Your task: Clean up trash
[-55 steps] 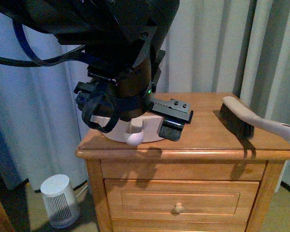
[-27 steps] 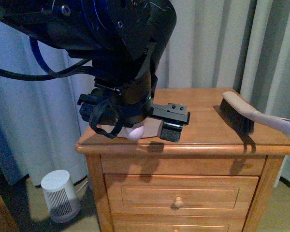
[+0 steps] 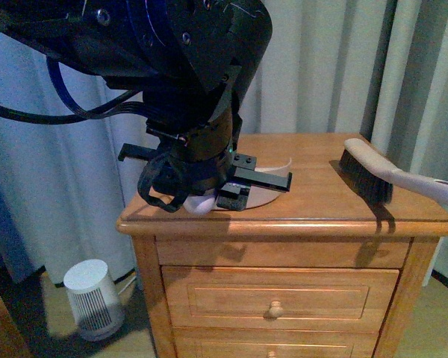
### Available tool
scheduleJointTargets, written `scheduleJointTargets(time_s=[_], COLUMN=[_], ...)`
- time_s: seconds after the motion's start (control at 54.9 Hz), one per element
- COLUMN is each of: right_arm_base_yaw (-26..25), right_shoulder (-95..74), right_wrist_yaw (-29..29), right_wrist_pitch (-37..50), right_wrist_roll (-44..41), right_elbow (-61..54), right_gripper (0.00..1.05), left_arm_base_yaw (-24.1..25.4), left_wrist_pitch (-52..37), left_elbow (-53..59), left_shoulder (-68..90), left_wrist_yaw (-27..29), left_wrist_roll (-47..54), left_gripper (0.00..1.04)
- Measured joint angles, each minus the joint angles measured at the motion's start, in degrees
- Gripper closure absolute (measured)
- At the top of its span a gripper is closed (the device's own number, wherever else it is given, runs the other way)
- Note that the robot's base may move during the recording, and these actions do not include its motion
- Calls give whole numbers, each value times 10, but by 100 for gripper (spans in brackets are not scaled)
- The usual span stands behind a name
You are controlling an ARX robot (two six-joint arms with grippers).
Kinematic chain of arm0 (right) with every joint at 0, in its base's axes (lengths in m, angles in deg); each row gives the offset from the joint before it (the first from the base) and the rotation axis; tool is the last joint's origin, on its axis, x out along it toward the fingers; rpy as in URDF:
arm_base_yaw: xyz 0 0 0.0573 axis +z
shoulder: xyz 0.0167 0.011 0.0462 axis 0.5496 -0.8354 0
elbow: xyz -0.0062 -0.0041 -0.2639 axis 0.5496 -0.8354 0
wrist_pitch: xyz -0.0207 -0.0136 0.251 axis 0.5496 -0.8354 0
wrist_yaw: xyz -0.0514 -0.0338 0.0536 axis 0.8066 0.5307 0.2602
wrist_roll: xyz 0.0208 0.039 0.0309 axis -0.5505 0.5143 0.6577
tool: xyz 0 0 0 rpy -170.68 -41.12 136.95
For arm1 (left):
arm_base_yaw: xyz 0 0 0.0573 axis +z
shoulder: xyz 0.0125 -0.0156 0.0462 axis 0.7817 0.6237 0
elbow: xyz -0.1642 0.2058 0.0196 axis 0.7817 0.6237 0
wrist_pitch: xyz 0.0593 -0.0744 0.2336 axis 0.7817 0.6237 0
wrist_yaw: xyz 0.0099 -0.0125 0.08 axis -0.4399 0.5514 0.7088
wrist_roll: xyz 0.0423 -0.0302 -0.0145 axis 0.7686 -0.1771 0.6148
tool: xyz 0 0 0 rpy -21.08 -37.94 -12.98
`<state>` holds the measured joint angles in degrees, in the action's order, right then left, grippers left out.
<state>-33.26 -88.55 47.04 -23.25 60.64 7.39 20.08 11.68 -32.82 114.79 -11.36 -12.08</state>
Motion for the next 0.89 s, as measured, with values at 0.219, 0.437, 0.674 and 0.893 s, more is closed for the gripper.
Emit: scheduleJointTargets(time_s=[0.219,0.437,0.674,0.893], right_arm_base_yaw=[0,0,0,0], right_shoulder=[0,0,0,0], right_wrist_yaw=[0,0,0,0], right_wrist_pitch=[0,0,0,0], right_wrist_roll=[0,0,0,0], right_elbow=[0,0,0,0], right_gripper=[7,7,7,7], left_arm_base_yaw=[0,-2,7,53], left_wrist_pitch=[-78,-235,-414,-545], left_elbow=[23,111,245,391], left_shoulder=[-23,-120,-258,-420], left_wrist_yaw=[-10,-8,-25,-80], left_wrist_roll=[7,34,143,266], left_gripper=[77,77,77,77])
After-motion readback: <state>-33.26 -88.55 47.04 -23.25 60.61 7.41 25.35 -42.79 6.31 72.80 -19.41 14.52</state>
